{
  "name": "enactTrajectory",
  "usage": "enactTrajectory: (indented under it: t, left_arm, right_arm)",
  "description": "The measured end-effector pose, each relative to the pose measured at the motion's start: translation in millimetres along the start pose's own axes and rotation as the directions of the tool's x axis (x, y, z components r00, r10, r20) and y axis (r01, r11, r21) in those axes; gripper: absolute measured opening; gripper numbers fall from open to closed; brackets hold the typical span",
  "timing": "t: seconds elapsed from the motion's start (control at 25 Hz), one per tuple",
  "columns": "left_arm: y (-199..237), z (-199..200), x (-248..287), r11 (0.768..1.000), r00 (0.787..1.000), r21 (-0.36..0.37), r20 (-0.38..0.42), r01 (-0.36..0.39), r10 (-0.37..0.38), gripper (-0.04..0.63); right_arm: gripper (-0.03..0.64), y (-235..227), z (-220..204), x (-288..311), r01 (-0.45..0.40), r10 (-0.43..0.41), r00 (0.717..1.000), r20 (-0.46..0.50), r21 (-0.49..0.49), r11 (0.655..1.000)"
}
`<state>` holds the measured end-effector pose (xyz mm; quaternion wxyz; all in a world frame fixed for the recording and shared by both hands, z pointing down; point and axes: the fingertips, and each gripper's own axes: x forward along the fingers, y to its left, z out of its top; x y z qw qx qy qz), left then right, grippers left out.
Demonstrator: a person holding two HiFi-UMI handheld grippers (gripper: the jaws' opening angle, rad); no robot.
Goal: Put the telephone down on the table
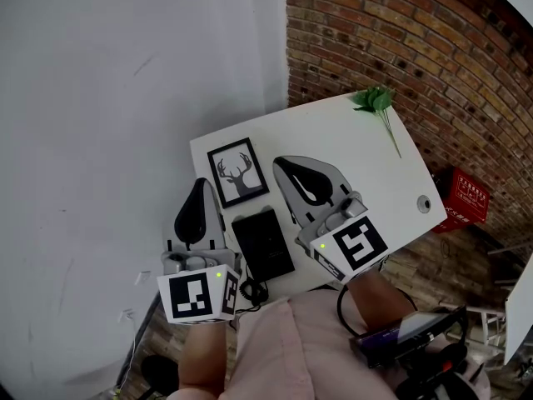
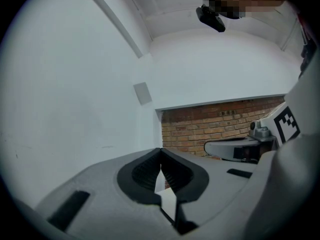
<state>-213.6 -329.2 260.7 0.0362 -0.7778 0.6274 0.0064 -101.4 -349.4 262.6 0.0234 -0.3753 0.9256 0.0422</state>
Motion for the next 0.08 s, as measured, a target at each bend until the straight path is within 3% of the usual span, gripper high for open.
enactTrajectory:
  t: [0.08]
  left_arm:
    - [-0.8,-0.3,0.4,1.000,1.000,0.003,-0.001,0.001,-0.001,0.002]
  right_arm:
    - [0.003,0.1,0.4,0.3,-0.001,0.001,1.000,0.002,-0.002,1.000]
